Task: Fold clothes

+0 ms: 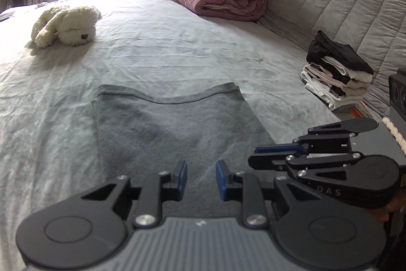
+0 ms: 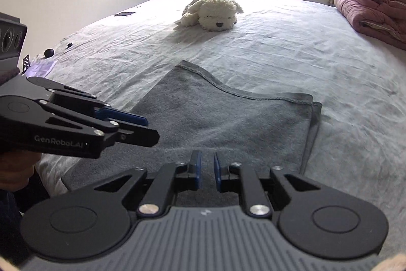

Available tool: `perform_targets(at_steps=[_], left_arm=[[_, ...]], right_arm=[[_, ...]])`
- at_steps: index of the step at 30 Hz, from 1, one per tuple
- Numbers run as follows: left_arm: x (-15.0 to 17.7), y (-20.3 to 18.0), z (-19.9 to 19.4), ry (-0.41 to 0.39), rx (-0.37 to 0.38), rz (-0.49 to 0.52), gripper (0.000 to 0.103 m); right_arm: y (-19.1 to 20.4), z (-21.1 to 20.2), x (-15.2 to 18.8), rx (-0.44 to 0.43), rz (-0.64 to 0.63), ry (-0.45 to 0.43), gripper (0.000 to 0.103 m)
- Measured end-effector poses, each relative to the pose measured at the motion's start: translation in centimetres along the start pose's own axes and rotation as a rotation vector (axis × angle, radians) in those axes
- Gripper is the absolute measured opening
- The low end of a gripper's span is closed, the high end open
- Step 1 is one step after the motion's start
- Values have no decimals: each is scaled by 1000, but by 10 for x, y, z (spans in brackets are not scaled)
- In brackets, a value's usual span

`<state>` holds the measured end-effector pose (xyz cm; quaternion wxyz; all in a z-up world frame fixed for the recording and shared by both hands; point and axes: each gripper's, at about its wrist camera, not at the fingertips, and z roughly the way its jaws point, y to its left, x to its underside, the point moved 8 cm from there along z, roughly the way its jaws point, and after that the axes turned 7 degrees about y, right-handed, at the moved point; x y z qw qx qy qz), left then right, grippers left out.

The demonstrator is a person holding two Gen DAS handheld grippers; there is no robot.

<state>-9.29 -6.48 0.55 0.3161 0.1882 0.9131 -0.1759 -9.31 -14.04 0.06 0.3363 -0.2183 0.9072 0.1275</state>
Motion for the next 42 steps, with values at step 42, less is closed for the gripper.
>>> perform_targets(at_steps=[42], left_arm=[[33,69,0,23,-121,-27,4]], right_arm=[[-71,-4,47,209,192,80,17]])
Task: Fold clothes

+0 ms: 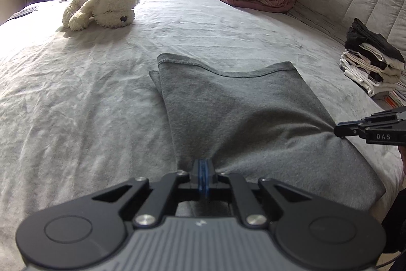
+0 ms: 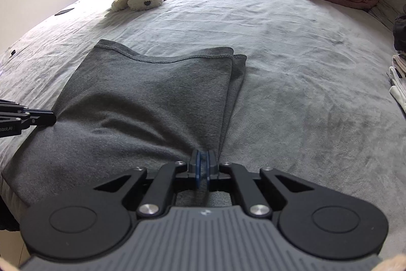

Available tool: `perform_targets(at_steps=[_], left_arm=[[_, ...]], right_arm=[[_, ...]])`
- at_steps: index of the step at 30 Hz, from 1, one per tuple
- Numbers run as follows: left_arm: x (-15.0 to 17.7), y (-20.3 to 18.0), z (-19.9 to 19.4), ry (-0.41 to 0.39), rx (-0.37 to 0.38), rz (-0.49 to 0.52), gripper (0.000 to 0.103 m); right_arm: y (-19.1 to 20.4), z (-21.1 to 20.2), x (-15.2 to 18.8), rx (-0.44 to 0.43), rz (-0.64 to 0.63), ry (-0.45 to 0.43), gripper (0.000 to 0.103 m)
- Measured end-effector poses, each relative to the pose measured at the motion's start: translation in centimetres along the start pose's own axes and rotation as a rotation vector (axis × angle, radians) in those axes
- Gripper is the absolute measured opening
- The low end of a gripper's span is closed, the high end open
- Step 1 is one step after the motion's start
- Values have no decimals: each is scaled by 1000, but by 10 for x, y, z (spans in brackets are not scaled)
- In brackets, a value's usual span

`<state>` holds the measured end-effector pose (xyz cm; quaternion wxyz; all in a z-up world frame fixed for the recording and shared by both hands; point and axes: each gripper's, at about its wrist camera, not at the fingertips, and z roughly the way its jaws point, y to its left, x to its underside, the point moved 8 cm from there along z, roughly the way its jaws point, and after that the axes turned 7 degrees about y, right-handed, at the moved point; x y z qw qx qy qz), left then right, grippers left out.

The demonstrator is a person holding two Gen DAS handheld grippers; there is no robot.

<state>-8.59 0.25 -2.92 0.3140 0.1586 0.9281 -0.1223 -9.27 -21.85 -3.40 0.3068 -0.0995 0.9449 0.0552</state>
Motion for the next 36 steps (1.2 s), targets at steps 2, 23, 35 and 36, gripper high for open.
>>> perform_targets(at_steps=[2,23,35,36], left_arm=[[-1,2,-3,-2,-5,-4,4],[35,-61,-62,-144,142,357,10],[10,-90,-38,-162,194,318,16],[11,-92,-33,-151,179,329,16]], right_arm=[[-2,-5,3,9,8,-3,20],[63,-51,46,-105,-380,-107,39],[101,-34,36,-161,-366,-131,28],[103,-31,38,-169,-373,-109,19]])
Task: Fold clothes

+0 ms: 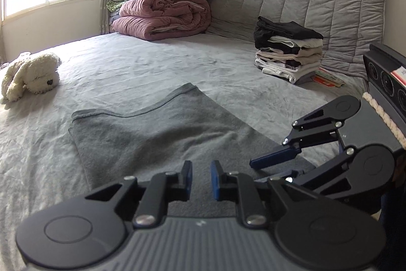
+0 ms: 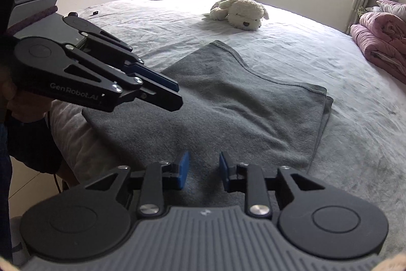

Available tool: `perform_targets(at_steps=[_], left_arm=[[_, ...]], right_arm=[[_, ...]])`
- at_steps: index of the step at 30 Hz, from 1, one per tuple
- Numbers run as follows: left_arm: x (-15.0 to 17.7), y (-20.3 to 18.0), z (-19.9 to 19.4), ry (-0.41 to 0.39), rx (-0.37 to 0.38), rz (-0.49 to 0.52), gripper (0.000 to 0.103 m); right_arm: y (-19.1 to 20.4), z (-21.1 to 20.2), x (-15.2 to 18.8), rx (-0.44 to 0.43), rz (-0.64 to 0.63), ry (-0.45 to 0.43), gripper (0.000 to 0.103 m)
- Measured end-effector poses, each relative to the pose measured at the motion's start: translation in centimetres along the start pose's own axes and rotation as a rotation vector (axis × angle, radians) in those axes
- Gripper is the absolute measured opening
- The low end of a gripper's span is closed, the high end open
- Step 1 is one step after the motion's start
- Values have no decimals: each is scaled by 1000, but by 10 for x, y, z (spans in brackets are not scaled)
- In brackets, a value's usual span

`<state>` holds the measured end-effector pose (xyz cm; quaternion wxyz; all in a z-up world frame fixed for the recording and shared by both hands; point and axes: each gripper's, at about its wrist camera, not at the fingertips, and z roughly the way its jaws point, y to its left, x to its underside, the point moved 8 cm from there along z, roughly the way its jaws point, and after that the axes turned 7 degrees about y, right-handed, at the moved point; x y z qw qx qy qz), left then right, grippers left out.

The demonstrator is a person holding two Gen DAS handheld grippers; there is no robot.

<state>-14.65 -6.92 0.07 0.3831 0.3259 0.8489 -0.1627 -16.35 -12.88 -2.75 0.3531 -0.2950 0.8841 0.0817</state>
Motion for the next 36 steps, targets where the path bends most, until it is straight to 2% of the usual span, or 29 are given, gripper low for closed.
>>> perform_targets(at_steps=[1,6,9,14,17,19,21,25,29,36], left_arm=[[3,-2,6,17,-14,11,16],[16,-10,33,103,-86,66,16],[15,-6,33,117,-83,17,16],[15,-4,32,112,-69,-1,16],[14,-5,32,111,-68,0,16],[14,-4,33,112,-63,-6,16],[14,-4,33,111,-61,-15,16],[13,-5,34,111,-64,-14,16],[13,-5,35,115,-67,-16,16],[13,-7,34,111,-70,-12,16]], right_arm=[[2,5,4,2,-6,27,15],[2,12,10,14,-15,66,15],[-3,7,8,7,13,53,14],[-21,-3,-6,36,113,-46,14],[-26,7,-6,30,148,-24,16],[-21,22,-1,35,119,42,14],[-20,22,-5,66,83,36,14],[-31,17,-23,22,152,-28,14],[-36,40,-27,37,148,46,14],[-46,49,-44,68,184,53,14]])
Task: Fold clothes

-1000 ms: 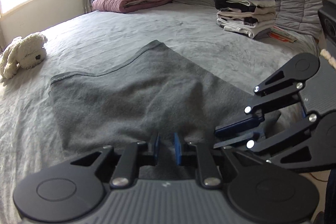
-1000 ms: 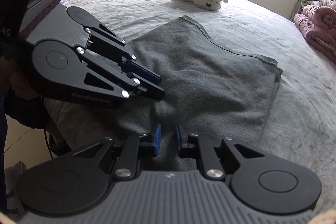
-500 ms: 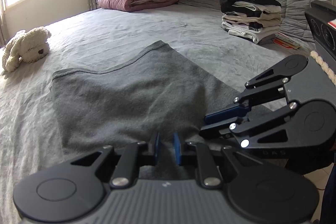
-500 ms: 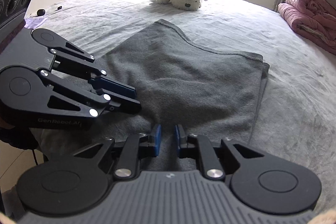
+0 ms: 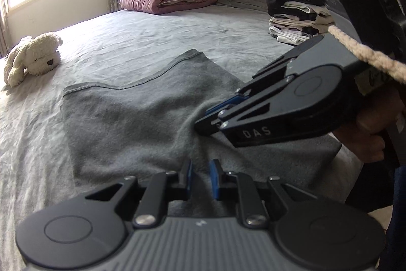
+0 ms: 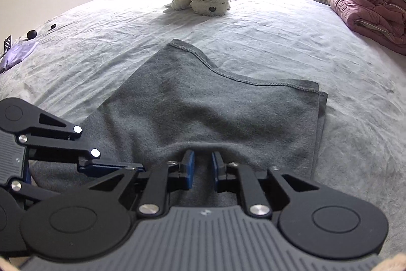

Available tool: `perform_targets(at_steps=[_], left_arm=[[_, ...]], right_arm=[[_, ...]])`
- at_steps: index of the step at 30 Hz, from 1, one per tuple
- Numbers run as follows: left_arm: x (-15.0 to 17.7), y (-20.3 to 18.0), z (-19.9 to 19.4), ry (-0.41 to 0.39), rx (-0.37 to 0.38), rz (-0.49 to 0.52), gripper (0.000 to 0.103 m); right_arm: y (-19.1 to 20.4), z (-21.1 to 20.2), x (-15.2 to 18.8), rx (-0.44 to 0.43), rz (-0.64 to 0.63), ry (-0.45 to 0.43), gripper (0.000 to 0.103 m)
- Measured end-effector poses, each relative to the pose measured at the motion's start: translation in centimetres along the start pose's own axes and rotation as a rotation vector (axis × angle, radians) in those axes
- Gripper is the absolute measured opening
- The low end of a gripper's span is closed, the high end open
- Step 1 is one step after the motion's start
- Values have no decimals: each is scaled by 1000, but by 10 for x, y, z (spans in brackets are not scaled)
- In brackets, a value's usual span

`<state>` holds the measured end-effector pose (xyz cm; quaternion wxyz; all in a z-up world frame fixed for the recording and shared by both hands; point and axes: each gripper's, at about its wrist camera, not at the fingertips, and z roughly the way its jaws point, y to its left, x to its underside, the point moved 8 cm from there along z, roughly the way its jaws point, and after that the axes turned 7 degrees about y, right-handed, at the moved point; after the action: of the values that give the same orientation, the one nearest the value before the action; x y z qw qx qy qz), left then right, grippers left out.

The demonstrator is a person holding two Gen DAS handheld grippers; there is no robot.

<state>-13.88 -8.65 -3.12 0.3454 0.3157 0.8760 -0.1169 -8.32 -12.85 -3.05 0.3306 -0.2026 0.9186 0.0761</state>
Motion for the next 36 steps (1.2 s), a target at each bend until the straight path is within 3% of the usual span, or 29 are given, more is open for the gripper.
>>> perform_targets(at_steps=[5,9,16,20,26,31,36], left_arm=[[0,1,-1,0,9,-8,16],[1,3,-4,-1,19,-18,16],[3,15,-13,-10,30,-55,16],[2,32,-22,-29,8,-99,17],[0,55,-20,-26,-40,-165,18],[6,58,-12,11,-64,-176,19],[7,66,-16,17,-69,-206,22]], right_arm=[[1,11,-17,-21,13,6,14],[-10,29,-26,26,27,21,14],[-42,37,-37,111,161,-32,10],[-40,25,-39,101,188,-60,15],[-20,18,-28,28,147,-31,16],[-13,12,-19,122,84,-29,14],[-5,-13,-9,81,43,-54,15]])
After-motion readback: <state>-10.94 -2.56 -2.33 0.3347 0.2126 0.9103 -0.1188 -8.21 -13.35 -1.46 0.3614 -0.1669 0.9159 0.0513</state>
